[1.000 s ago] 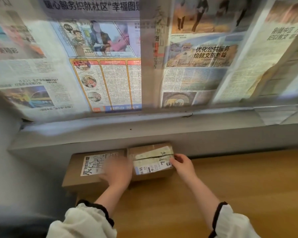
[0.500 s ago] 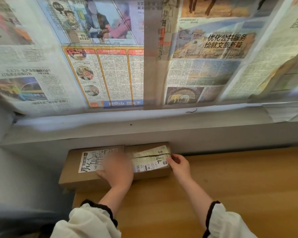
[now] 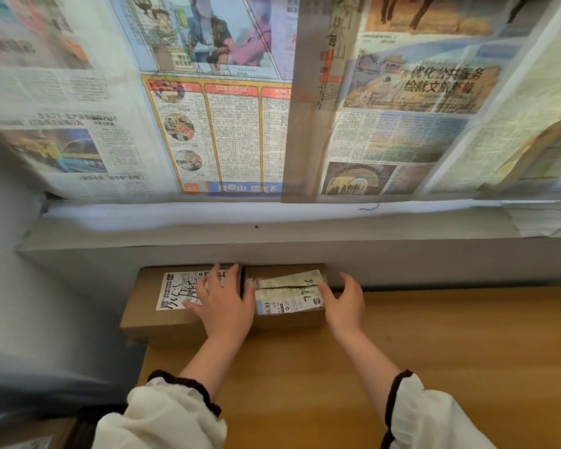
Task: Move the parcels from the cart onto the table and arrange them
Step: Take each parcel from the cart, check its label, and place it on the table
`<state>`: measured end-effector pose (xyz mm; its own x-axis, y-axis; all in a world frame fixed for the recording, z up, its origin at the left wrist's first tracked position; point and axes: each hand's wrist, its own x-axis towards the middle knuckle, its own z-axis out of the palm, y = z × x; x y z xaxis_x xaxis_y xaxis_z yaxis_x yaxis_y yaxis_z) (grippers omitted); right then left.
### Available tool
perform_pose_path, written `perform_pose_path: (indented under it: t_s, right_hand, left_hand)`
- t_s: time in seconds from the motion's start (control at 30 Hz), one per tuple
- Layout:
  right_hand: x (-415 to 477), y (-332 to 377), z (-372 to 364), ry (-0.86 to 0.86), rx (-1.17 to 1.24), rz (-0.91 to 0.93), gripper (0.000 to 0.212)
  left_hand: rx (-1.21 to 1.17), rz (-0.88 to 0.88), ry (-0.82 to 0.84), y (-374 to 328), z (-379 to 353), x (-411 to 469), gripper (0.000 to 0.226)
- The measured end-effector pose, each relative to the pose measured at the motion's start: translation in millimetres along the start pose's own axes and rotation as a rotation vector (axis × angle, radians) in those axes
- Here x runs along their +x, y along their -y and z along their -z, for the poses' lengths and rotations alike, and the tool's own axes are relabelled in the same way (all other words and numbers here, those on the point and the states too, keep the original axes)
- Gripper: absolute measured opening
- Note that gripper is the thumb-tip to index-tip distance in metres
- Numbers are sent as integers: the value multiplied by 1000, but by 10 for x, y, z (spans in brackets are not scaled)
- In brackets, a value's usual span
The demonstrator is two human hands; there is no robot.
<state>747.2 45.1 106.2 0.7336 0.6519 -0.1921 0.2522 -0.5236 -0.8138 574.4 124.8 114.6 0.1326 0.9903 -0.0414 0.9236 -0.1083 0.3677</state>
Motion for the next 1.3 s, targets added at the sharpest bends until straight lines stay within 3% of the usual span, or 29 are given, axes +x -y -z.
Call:
perform_pose_path:
  t_s: [0.13, 0.23, 0.33, 0.47, 0.57, 0.8, 1.13, 1.23, 1.3]
  right_hand:
    - [-208, 617, 78, -34, -241, 573, 52]
    - [-416, 1245, -119, 19, -353, 956, 53]
    - [-799, 1894, -472, 19, -434, 1226, 61]
    - [-1538, 2416, -1075, 104, -434, 1431, 58]
    - [-2152, 2551, -1574, 268, -404, 1506, 56]
    - [-3512, 2356, -2490, 653, -443, 1509, 51]
    - [-4868, 2027, -3539, 1107, -606, 1522, 56]
    - [-5068, 1870, -3762, 1259, -620, 1437, 57]
    - [-5143, 1746, -3951, 1353, -676, 1374, 58]
  left_hand:
    - [-13, -159, -278, 279, 668, -19, 52]
    - [98, -200, -366, 742, 1258, -121, 56]
    - [152, -144, -391, 1364, 1792, -310, 58]
    - [143, 90, -415, 2336, 2265, -830, 62]
    - [120, 310, -468, 3033, 2419, -1396, 68]
    - [10, 731, -542, 4289, 2397, -2654, 57]
    - [-213, 1066, -642, 5381, 2135, -3669, 55]
    - [-402, 1159, -693, 5524, 1882, -3805, 54]
    - [-684, 1247, -731, 5555, 1746, -3821, 55]
